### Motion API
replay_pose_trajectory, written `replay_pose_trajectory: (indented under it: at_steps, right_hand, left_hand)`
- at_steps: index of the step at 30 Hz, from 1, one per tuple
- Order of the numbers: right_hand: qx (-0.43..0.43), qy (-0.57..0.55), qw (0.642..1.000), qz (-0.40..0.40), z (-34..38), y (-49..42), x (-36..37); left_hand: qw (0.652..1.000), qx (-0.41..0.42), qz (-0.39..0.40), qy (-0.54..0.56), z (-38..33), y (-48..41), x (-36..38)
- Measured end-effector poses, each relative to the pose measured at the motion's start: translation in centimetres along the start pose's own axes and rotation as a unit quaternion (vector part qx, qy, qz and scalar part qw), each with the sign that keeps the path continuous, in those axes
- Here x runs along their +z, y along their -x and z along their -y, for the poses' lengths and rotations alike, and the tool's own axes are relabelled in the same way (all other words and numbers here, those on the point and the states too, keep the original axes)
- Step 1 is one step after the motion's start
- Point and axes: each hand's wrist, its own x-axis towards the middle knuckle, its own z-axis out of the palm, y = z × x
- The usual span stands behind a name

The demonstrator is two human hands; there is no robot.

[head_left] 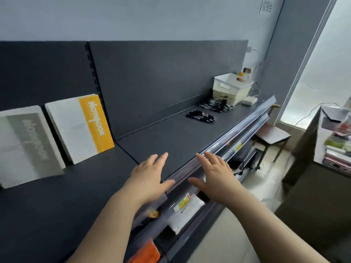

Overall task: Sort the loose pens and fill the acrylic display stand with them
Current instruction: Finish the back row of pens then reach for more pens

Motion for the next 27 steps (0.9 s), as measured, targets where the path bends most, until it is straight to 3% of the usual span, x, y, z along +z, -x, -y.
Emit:
replay_pose_trajectory:
  at_steps: [13, 19, 23, 27]
  right_hand:
    - [0.029, -0.024, 0.999, 0.033, -16.2, -18.5, -3.1]
    - [-0.011, -0.046, 0.997, 0.056, -21.5, -28.6, -2.0]
    - [-0.041, -0.063, 0.993, 0.089, -24.6, -35.7, -1.5]
    - [-0.058, -0.092, 0.986, 0.128, -26.0, -41.8, -1.0]
  left_hand:
    - [0.993, -0.047, 0.071, 0.078, -7.3, -22.2, 1.4]
    - [0.975, -0.129, 0.056, 0.170, -8.8, -29.9, 3.2]
    - [0.940, -0.211, 0.016, 0.266, -10.6, -35.2, 3.7]
    - [0.854, -0.292, -0.029, 0.430, -12.7, -40.7, 4.0]
